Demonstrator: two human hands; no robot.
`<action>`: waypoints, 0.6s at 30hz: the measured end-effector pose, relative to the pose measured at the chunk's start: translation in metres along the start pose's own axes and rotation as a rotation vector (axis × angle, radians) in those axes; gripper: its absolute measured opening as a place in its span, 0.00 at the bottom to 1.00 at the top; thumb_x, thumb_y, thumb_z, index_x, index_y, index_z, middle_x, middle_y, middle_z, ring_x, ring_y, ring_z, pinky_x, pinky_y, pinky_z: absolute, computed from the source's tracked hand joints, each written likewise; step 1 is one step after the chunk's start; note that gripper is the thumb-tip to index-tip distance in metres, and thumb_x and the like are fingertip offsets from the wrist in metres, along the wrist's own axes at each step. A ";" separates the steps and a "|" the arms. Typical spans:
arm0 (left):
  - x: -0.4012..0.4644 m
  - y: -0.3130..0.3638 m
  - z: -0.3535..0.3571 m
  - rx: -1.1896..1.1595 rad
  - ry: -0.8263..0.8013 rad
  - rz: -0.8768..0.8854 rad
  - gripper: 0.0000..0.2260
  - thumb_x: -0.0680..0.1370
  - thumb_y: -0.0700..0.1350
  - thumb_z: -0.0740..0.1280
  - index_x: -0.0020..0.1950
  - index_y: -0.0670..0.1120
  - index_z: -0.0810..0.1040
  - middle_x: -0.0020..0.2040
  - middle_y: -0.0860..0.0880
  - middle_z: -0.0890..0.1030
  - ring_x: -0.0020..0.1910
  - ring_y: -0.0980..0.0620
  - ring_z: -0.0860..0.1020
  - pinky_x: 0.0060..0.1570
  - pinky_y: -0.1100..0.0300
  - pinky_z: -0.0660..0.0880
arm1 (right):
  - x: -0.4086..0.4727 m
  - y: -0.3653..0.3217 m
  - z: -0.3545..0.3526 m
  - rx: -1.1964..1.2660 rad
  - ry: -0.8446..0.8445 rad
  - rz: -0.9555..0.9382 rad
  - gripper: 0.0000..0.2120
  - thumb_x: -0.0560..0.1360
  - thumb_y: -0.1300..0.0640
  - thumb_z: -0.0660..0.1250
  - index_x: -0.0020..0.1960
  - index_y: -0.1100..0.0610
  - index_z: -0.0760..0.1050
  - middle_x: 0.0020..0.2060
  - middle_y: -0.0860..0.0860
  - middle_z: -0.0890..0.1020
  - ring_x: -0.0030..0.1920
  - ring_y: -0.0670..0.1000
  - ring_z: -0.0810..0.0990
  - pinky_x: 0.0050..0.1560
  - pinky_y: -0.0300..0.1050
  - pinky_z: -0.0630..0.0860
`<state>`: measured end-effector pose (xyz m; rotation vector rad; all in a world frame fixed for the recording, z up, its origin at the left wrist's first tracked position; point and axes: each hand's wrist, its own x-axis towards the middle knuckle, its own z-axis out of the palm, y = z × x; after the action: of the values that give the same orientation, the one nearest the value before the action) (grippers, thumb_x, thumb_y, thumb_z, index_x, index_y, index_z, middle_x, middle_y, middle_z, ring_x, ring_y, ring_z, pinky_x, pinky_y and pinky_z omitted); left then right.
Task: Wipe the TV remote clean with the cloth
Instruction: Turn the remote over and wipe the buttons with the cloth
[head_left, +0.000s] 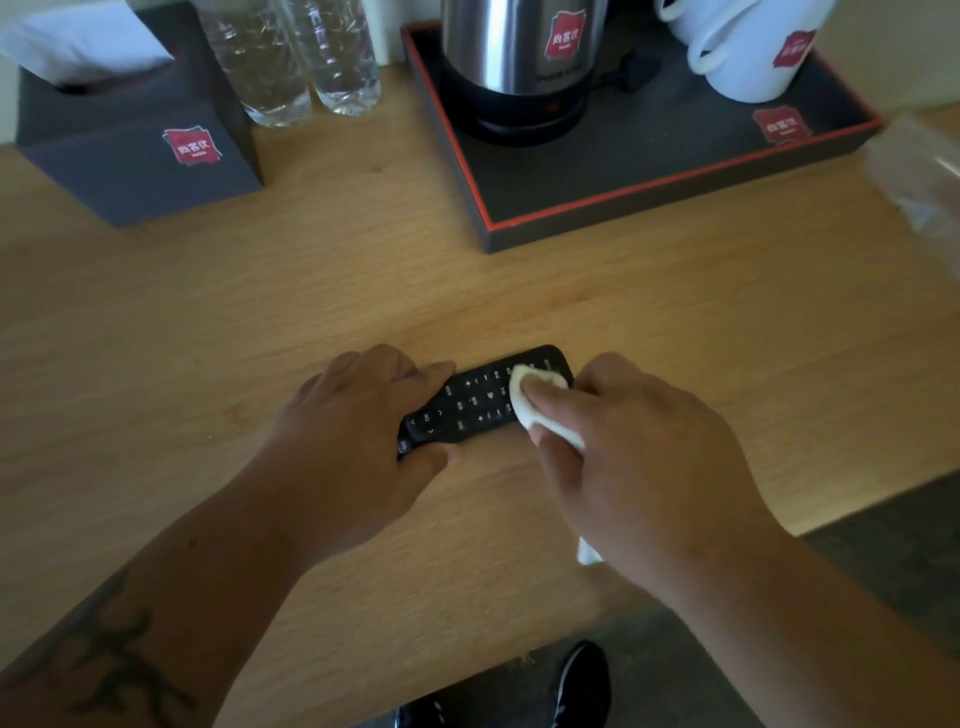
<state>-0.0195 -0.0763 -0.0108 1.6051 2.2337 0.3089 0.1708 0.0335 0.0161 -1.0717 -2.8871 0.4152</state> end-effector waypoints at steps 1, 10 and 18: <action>0.000 0.000 0.000 0.000 -0.004 -0.003 0.32 0.73 0.65 0.63 0.76 0.60 0.62 0.52 0.64 0.65 0.56 0.62 0.64 0.58 0.59 0.65 | -0.006 0.001 -0.003 0.005 -0.024 0.001 0.16 0.75 0.46 0.64 0.62 0.45 0.79 0.39 0.47 0.76 0.31 0.45 0.73 0.30 0.42 0.74; 0.001 -0.001 0.001 0.036 -0.021 -0.005 0.32 0.73 0.66 0.61 0.76 0.60 0.61 0.52 0.64 0.64 0.55 0.62 0.63 0.56 0.60 0.63 | 0.016 -0.012 0.001 -0.001 0.011 -0.019 0.22 0.80 0.46 0.57 0.73 0.42 0.64 0.48 0.47 0.73 0.41 0.47 0.72 0.37 0.45 0.74; -0.001 0.000 0.003 0.014 0.003 -0.009 0.31 0.74 0.65 0.62 0.76 0.60 0.61 0.54 0.64 0.66 0.56 0.61 0.63 0.56 0.60 0.63 | -0.003 -0.005 -0.009 0.059 -0.041 -0.037 0.15 0.78 0.45 0.59 0.63 0.39 0.73 0.42 0.45 0.75 0.35 0.43 0.73 0.32 0.42 0.76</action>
<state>-0.0178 -0.0776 -0.0132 1.6027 2.2492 0.2936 0.1710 0.0301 0.0267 -1.0108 -2.9057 0.5230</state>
